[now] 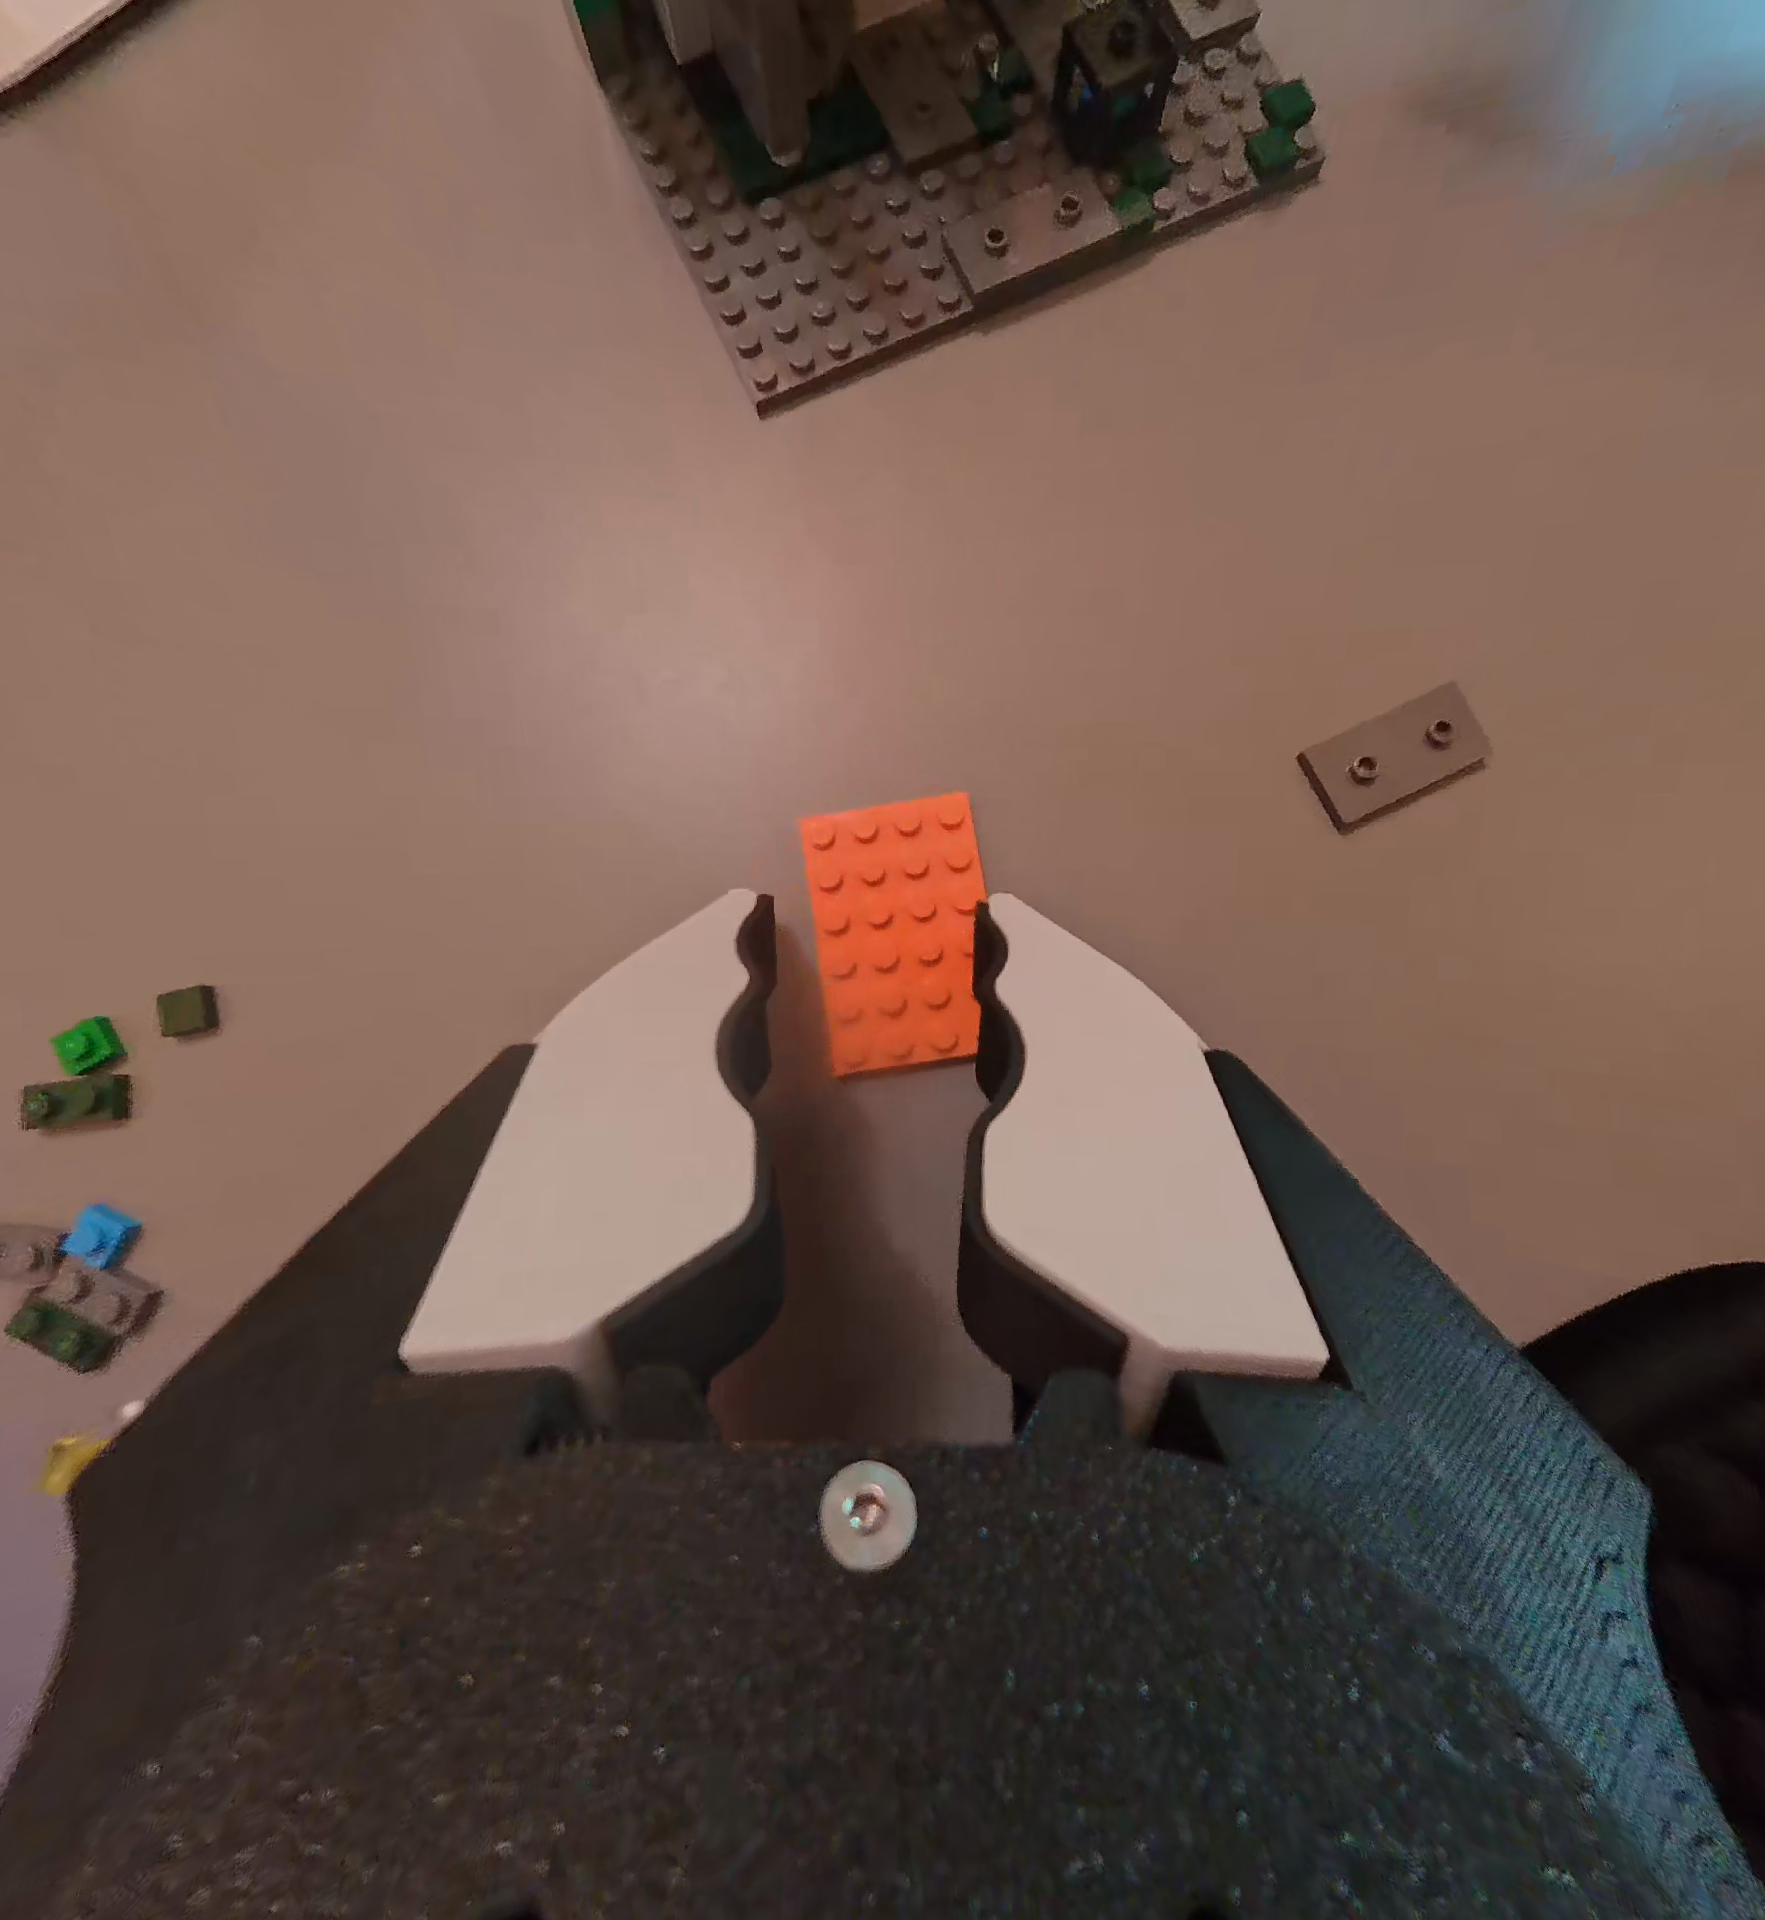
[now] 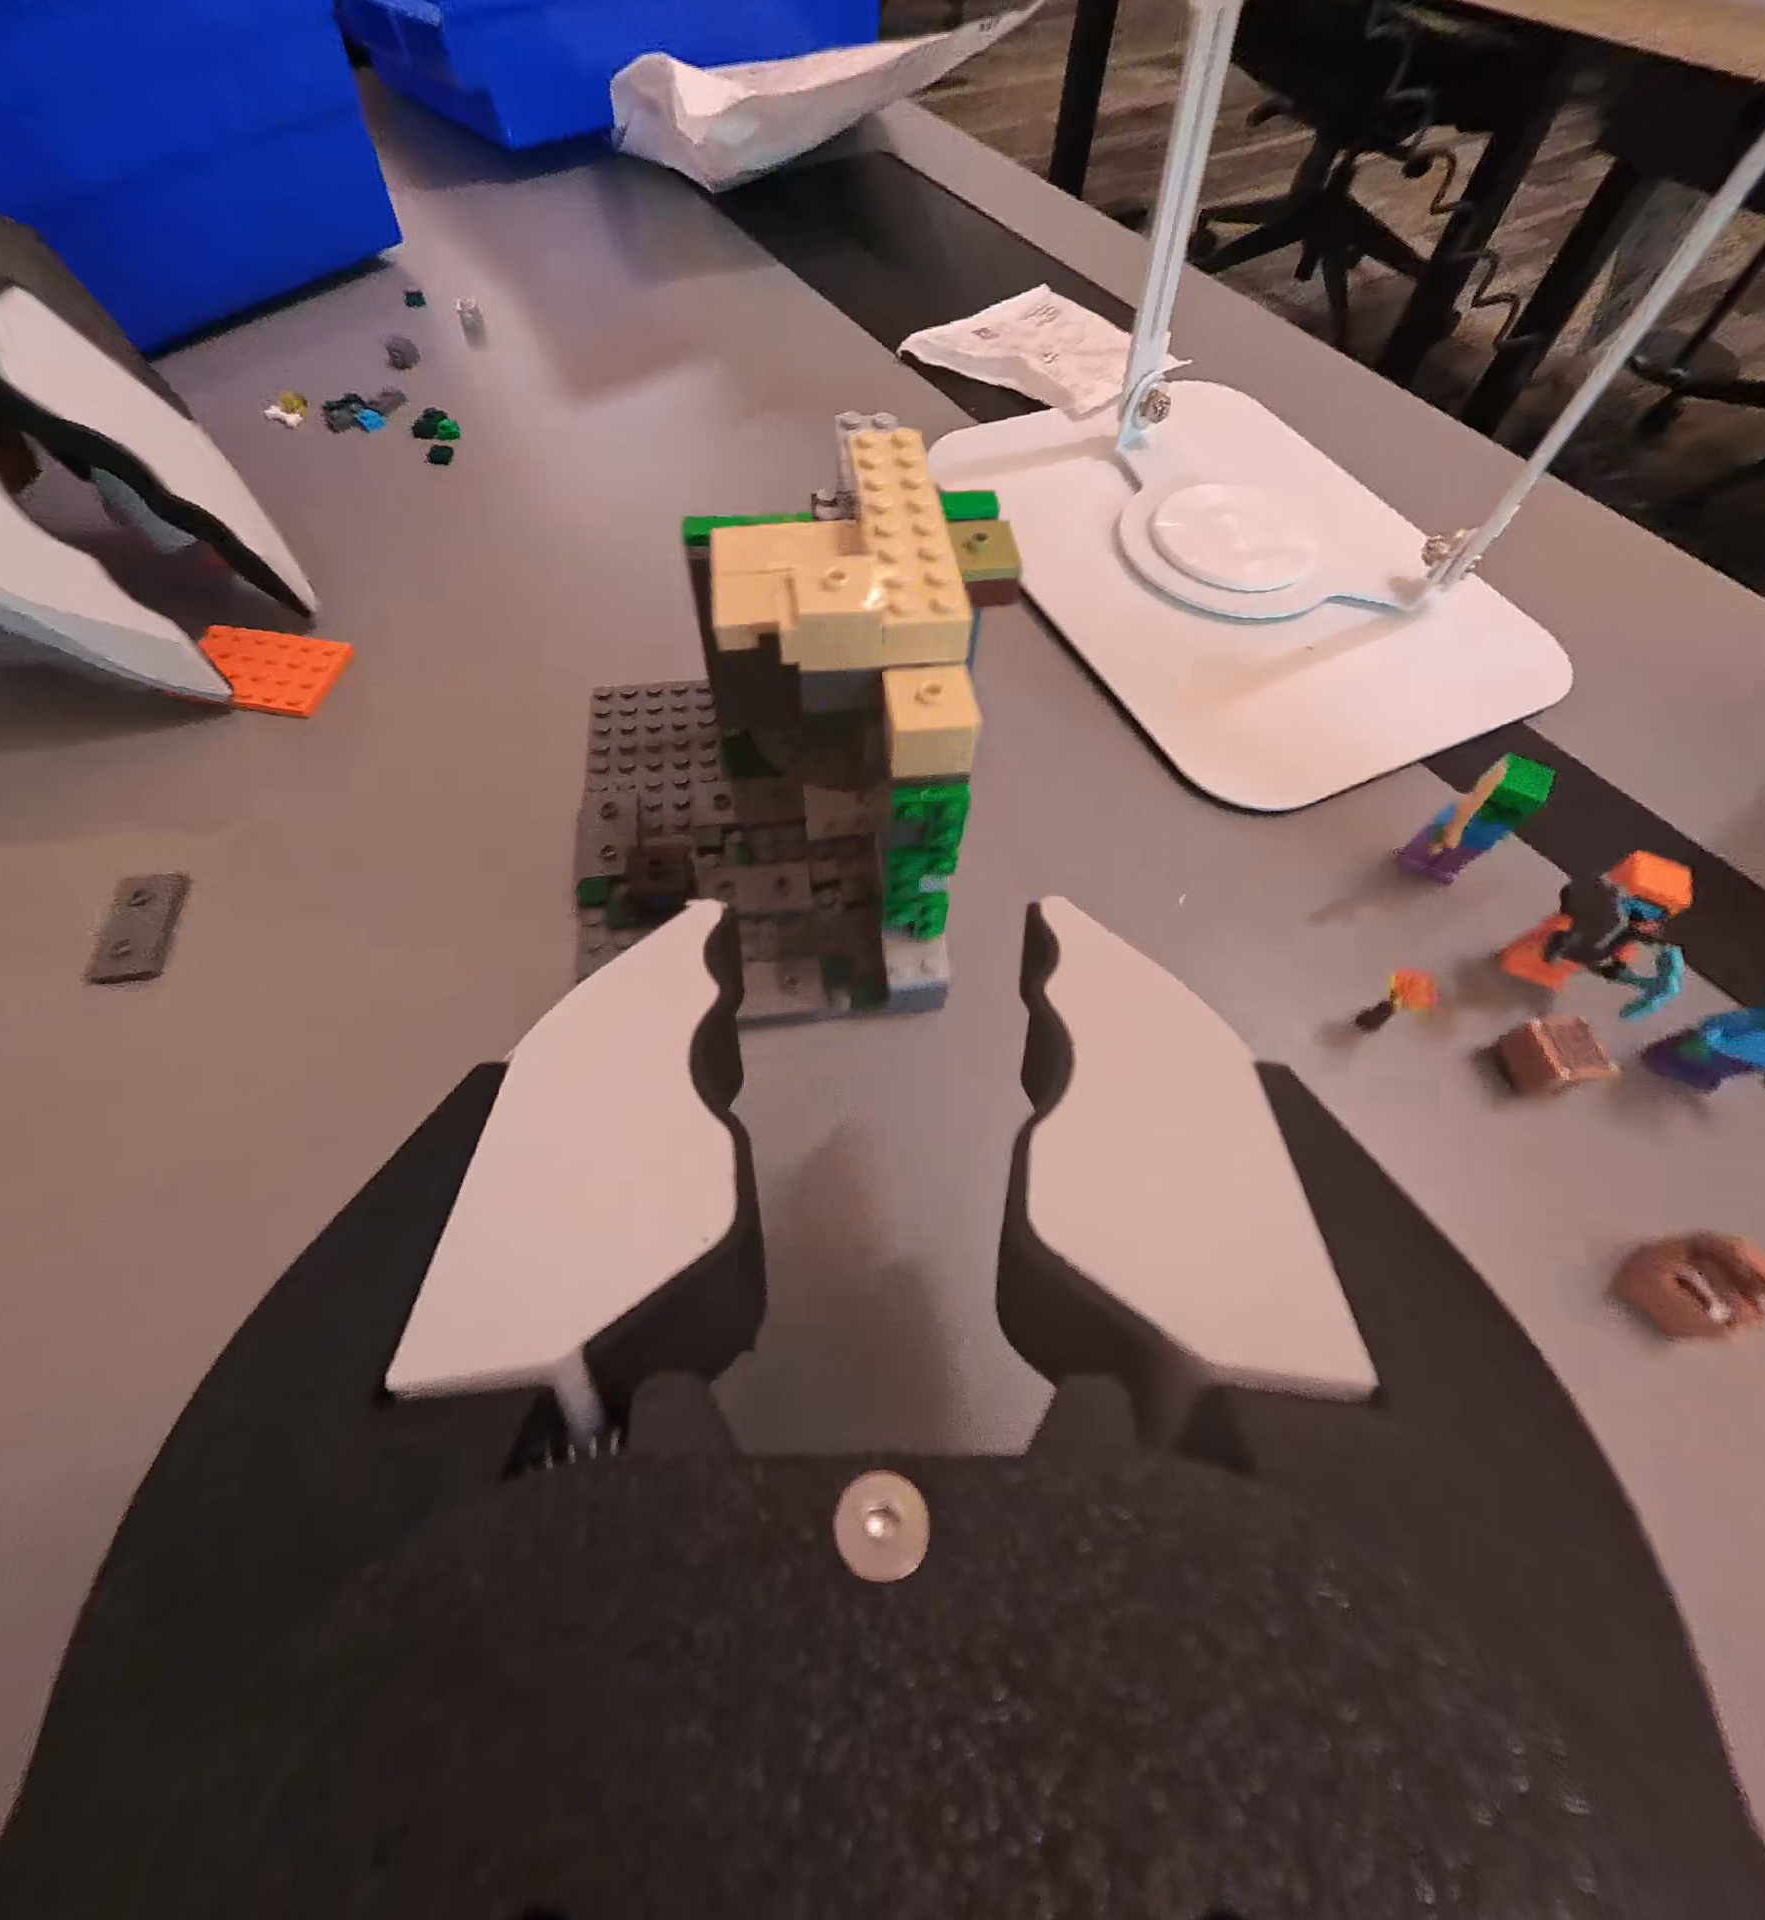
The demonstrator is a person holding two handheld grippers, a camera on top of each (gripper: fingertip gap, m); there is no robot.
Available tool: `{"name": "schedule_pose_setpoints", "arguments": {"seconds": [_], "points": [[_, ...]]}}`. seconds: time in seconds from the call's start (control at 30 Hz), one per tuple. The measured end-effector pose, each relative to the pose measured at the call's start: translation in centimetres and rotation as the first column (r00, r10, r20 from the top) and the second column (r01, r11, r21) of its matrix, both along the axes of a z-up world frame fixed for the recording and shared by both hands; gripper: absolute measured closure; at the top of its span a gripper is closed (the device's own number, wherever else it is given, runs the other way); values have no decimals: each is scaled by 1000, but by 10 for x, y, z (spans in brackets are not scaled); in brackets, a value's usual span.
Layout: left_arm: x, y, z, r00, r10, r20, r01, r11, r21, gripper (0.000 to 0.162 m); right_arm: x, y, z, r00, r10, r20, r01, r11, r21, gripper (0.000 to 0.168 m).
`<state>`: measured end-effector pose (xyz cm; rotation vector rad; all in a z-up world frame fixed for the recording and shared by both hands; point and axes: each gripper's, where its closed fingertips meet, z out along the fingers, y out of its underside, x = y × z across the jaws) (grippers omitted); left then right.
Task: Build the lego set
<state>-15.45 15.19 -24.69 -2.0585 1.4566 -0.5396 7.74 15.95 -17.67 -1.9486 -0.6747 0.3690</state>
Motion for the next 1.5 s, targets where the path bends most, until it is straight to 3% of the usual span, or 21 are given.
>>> {"name": "schedule_pose_setpoints", "arguments": {"seconds": [0.1,0.3,0.37,0.53,0.67,0.8,0.93,1.1,1.2,1.5], "points": [[1,-5,-1,1000,-13,-3,13,999,-52,118,-7,-25,5,999,5,-40,-5,1000,14,120],[4,-16,0,1000,-24,20,25,995,-96,119,-45,-57,11,993,96,-69,-95,995,21,127],[4,-11,-2,1000,0,12,0,998,-63,129,-62,-63,10,989,136,-61,-135,991,19,128],[12,-10,-3,1000,-4,-11,3,1000,-24,130,-101,-74,5,973,228,-46,-228,974,12,129],[34,-22,0,993,-117,-14,117,993,-2,130,-118,-74,1,964,264,-22,-264,965,-3,129],[67,-35,22,963,-271,17,270,962,27,130,-125,-69,9,964,266,-11,-265,964,27,129],[97,-51,36,875,-484,-2,483,873,73,130,-112,-63,14,976,217,-22,-216,975,55,129],[115,-60,21,734,-679,34,679,734,7,130,-90,-60,6,985,160,-67,-158,987,40,130],[118,-56,13,703,-709,62,711,702,-38,130,-84,-59,-5,988,147,-53,-147,989,20,131],[111,-36,18,765,-638,86,640,768,17,125,-85,-57,-23,987,161,-25,-161,987,-15,131]]}}
